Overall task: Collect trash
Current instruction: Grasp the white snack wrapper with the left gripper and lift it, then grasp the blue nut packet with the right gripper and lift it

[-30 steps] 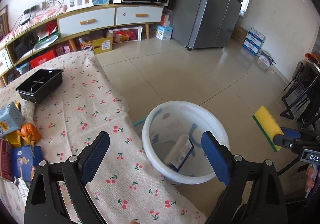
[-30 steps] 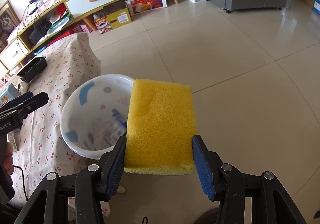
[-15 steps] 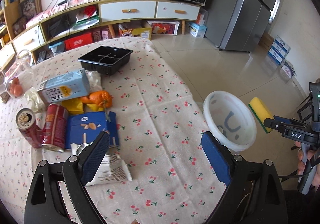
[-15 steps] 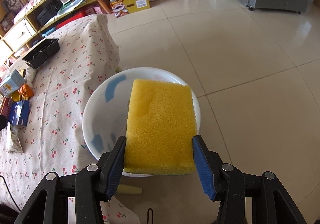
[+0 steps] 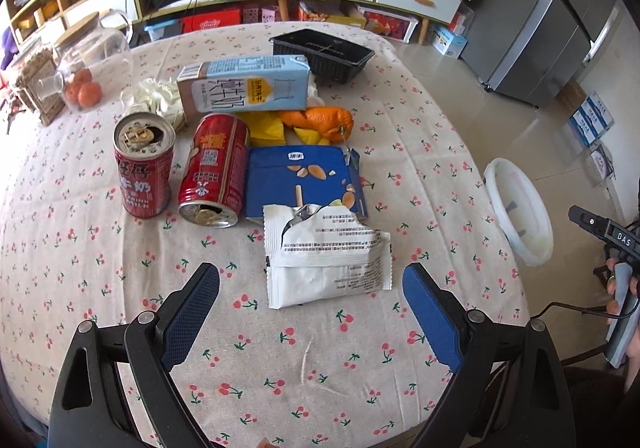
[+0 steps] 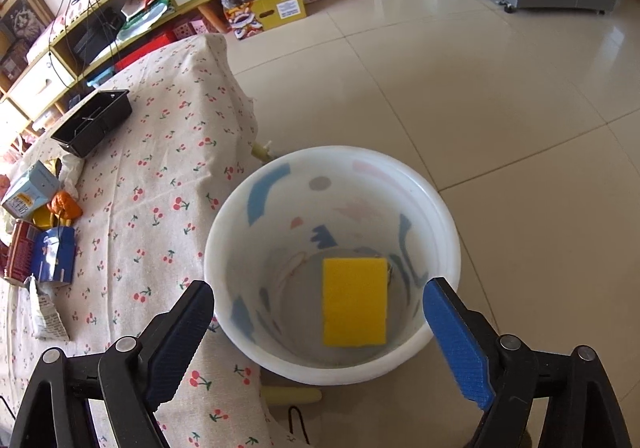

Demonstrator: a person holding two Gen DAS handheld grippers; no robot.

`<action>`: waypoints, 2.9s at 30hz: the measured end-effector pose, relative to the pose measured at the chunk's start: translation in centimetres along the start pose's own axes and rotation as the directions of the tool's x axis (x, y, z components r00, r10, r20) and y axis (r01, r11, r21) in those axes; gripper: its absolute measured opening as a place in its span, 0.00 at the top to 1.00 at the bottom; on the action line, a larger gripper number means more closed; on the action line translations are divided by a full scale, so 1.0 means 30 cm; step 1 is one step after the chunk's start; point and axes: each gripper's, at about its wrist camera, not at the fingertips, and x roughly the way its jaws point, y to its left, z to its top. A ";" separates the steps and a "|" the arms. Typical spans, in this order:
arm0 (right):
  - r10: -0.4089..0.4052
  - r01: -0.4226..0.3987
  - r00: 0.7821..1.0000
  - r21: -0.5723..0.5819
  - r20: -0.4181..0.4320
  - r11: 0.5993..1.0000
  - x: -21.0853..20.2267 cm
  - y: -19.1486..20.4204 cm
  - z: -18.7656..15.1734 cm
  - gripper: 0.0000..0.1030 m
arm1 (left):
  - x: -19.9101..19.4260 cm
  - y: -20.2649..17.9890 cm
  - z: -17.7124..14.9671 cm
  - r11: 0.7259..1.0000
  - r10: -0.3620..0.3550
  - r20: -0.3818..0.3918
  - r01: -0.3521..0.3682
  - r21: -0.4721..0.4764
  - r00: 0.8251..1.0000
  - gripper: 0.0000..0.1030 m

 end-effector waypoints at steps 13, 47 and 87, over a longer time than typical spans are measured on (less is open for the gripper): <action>0.018 -0.018 1.000 -0.048 -0.006 0.999 -0.015 0.075 -0.020 0.13 | 0.195 -0.022 0.018 0.998 -0.020 -0.096 0.015 -0.054 0.995 0.10; 0.146 -0.157 0.987 -0.263 -0.060 0.952 0.108 0.595 -0.039 0.13 | -0.217 0.374 -0.120 0.981 0.008 0.139 0.020 -0.194 0.990 0.80; 0.092 -0.117 0.993 -0.422 -0.078 0.899 0.522 1.125 -0.089 0.18 | -0.232 0.616 -0.182 0.946 0.030 0.110 0.007 -0.323 0.993 0.79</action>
